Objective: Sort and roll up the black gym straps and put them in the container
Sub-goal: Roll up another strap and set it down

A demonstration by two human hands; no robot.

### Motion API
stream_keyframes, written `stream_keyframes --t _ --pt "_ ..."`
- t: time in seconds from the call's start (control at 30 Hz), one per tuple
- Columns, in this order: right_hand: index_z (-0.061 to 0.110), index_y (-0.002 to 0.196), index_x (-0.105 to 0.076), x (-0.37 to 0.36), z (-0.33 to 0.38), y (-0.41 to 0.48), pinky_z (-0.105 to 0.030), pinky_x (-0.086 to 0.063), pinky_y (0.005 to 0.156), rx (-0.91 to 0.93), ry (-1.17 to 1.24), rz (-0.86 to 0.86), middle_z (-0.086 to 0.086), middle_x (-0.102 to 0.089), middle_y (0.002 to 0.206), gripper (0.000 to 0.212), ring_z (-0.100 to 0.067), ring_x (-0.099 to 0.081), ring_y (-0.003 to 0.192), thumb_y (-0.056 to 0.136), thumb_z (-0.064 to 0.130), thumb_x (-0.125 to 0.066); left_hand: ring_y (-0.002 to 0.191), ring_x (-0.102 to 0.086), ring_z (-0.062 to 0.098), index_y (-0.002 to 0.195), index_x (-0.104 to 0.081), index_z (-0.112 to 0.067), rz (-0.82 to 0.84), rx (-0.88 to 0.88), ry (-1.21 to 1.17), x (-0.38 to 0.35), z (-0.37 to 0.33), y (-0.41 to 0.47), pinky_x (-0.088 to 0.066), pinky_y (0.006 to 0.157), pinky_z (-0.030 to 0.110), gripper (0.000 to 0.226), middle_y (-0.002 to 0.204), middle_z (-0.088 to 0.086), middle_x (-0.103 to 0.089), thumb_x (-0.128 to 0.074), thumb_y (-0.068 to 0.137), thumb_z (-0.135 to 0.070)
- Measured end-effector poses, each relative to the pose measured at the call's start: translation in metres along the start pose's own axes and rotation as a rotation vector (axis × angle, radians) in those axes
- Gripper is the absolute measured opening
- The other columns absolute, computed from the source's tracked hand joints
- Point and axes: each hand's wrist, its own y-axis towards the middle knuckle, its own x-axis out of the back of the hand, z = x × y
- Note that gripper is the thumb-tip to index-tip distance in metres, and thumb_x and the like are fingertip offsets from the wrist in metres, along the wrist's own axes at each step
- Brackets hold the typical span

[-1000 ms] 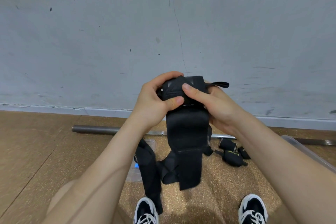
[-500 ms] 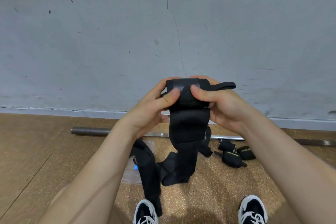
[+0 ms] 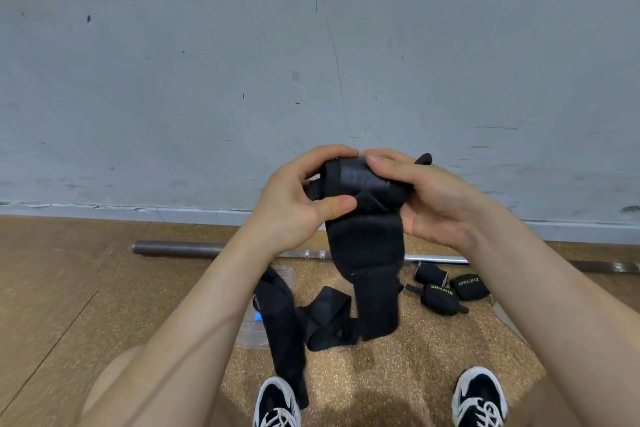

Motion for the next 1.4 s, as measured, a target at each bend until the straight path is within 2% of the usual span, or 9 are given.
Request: stream_keyframes --t 0.17,0.27,0.4,0.57,0.77,0.9,1.03,1.2,1.4 --pt "0.012 0.122 -0.06 0.003 0.005 0.006 -0.044 -0.059 0.083 0.157 0.227 -0.086 -0.013 -0.066 0.107 0.044 -0.028 -0.066 0.097 0.079 0.02 -0.066 0.095 -0.071 0.024 0.113 -0.053 -0.027 -0.25 0.226 -0.422 0.002 0.001 0.001 -0.058 0.075 0.038 0.03 0.116 0.008 -0.066 -0.063 0.094 -0.006" --pt "0.01 0.126 -0.058 0.009 0.011 0.005 -0.046 -0.055 0.093 0.222 0.275 -0.122 -0.013 -0.063 0.112 0.049 -0.028 -0.063 0.103 0.078 0.019 -0.064 0.101 -0.069 0.02 0.108 -0.048 -0.035 -0.348 0.121 -0.02 0.008 0.011 -0.001 -0.059 0.077 0.033 0.044 0.121 -0.001 -0.056 -0.058 0.093 0.005" --pt "0.009 0.124 -0.058 0.013 0.013 0.005 -0.046 -0.053 0.094 0.234 0.263 -0.13 -0.016 -0.062 0.113 0.047 -0.03 -0.061 0.104 0.079 0.018 -0.063 0.136 -0.037 0.019 0.133 -0.04 -0.039 -0.16 -0.274 0.629 -0.005 0.022 -0.006 -0.034 0.11 0.03 0.08 0.147 -0.005 -0.032 -0.079 0.074 -0.002" --pt "0.008 0.128 -0.056 0.011 0.011 0.005 -0.05 -0.05 0.098 0.215 0.211 -0.146 -0.02 -0.058 0.117 0.052 -0.033 -0.059 0.106 0.077 0.017 -0.064 0.128 -0.038 0.03 0.115 -0.057 -0.035 -0.209 -0.494 0.739 -0.013 0.015 -0.007 -0.037 0.1 0.053 0.049 0.139 0.005 -0.046 -0.081 0.076 -0.018" --pt "0.01 0.113 -0.062 0.012 0.009 0.005 -0.039 -0.059 0.078 0.194 0.192 -0.136 -0.014 -0.064 0.1 0.038 -0.027 -0.065 0.09 0.075 0.014 -0.066 0.113 -0.057 0.02 0.107 -0.071 -0.028 -0.085 -0.67 0.841 -0.015 0.011 -0.009 -0.034 0.105 0.05 0.018 0.113 -0.002 -0.067 -0.066 0.089 -0.03" --pt "0.014 0.102 -0.065 0.01 0.008 0.006 -0.034 -0.058 0.063 0.182 0.12 -0.176 -0.008 -0.066 0.092 0.03 -0.022 -0.069 0.078 0.073 0.01 -0.068 0.098 -0.067 0.019 0.105 -0.074 -0.014 0.105 -0.553 0.756 -0.011 0.004 -0.015 -0.053 0.084 0.04 0.021 0.104 -0.002 -0.072 -0.07 0.084 -0.013" --pt "0.018 0.102 -0.066 0.011 0.003 0.008 -0.034 -0.058 0.063 0.173 0.04 -0.252 -0.006 -0.063 0.094 0.027 -0.023 -0.068 0.077 0.086 -0.004 -0.063 0.074 -0.059 0.021 0.09 -0.066 -0.016 0.232 -0.44 0.864 -0.01 -0.003 -0.018 -0.048 0.06 0.041 0.009 0.078 -0.004 -0.063 -0.059 0.086 -0.018" --pt "0.02 0.094 -0.066 0.018 0.003 0.007 -0.033 -0.057 0.063 0.25 -0.044 -0.363 -0.008 -0.061 0.096 0.032 -0.025 -0.064 0.08 0.085 -0.011 -0.064 0.067 -0.055 0.02 0.086 -0.065 -0.012 0.265 -0.482 0.861 -0.014 -0.01 -0.027 -0.045 0.055 0.039 0.015 0.071 -0.002 -0.057 -0.051 0.087 -0.02" --pt "0.027 0.092 -0.069 0.008 -0.009 0.006 -0.025 -0.052 0.077 0.39 -0.568 -0.26 0.003 -0.064 0.101 0.038 -0.013 -0.062 0.089 0.079 -0.008 -0.074 0.086 -0.071 0.015 0.112 -0.063 -0.033 0.131 -0.325 0.627 -0.019 -0.008 -0.025 -0.056 0.07 0.037 0.024 0.09 -0.007 -0.074 -0.062 0.089 -0.028"
